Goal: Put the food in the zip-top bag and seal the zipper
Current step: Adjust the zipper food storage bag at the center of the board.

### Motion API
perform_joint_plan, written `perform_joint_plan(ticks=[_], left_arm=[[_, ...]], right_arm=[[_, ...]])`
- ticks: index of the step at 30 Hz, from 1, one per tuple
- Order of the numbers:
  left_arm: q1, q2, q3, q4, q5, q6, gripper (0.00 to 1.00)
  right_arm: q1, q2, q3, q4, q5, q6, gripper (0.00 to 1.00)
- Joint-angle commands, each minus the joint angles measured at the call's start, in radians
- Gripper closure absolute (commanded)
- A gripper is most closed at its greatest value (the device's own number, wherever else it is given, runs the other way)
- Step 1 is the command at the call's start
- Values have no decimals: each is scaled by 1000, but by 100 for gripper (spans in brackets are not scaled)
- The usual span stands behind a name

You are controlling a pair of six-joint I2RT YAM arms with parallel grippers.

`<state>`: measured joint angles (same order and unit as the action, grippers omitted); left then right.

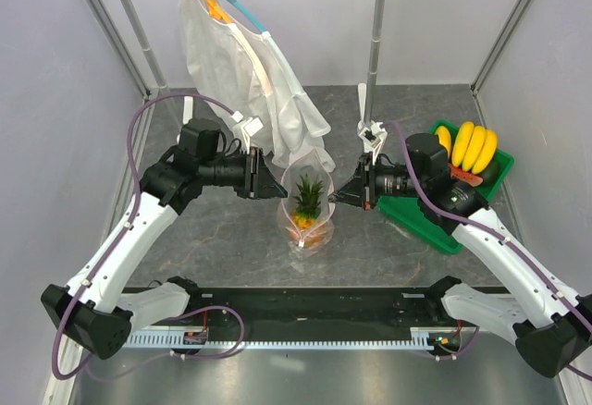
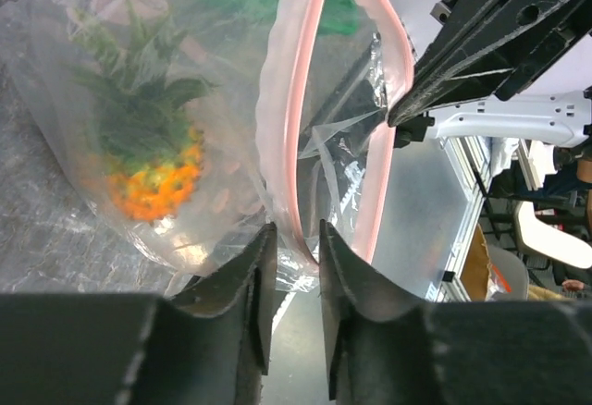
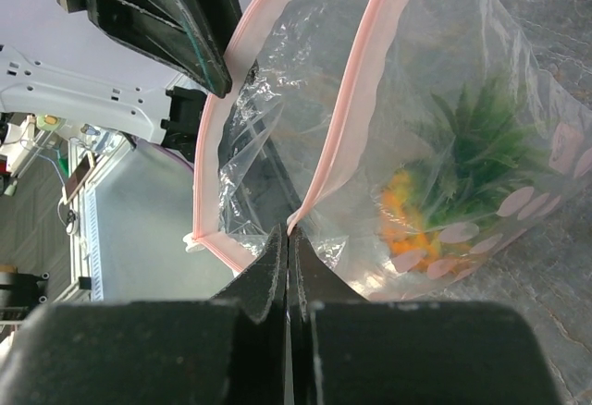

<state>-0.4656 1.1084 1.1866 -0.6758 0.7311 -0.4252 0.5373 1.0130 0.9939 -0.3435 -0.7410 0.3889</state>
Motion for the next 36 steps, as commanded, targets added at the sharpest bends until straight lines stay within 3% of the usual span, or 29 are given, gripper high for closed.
perform_joint_plan(ticks=[1,2,5,12,17,23,25,26,27,29,30,33,36], left_arm=[[-5,2,15,-2,-29,6,73],[-5,4,13,-2,-25,8,83],[-5,1,37,-24,-29,43,98],[-4,-16,206,-129,51,117,98],[27,66,139,-174,37,106,98],[65,96,123,-140,36,80,98],[65,96,130,-130,42,72,98],[65,96,131,-122,41,63,98],[65,96,130,-119,44,60,98],[65,96,128,-105,47,54,98],[65,91,123,-97,48,52,98],[65,90,117,-85,56,42,98],[65,87,111,-76,60,36,98]], right_arm=[[0,-30,25,51,-6,22,100],[0,-30,25,51,-6,21,100],[0,-34,31,46,-3,21,100],[0,-31,103,-79,121,-54,100],[-5,-2,115,-167,302,-156,100],[-7,-10,109,-150,226,-147,100],[-7,-16,112,-167,226,-159,87],[-7,-27,118,-173,230,-172,76],[-8,-31,127,-190,239,-180,51],[-11,-48,152,-206,284,-191,33],[-16,-54,161,-221,291,-212,18],[-43,-48,212,-285,354,-237,7],[-169,-21,255,-341,327,-242,3]])
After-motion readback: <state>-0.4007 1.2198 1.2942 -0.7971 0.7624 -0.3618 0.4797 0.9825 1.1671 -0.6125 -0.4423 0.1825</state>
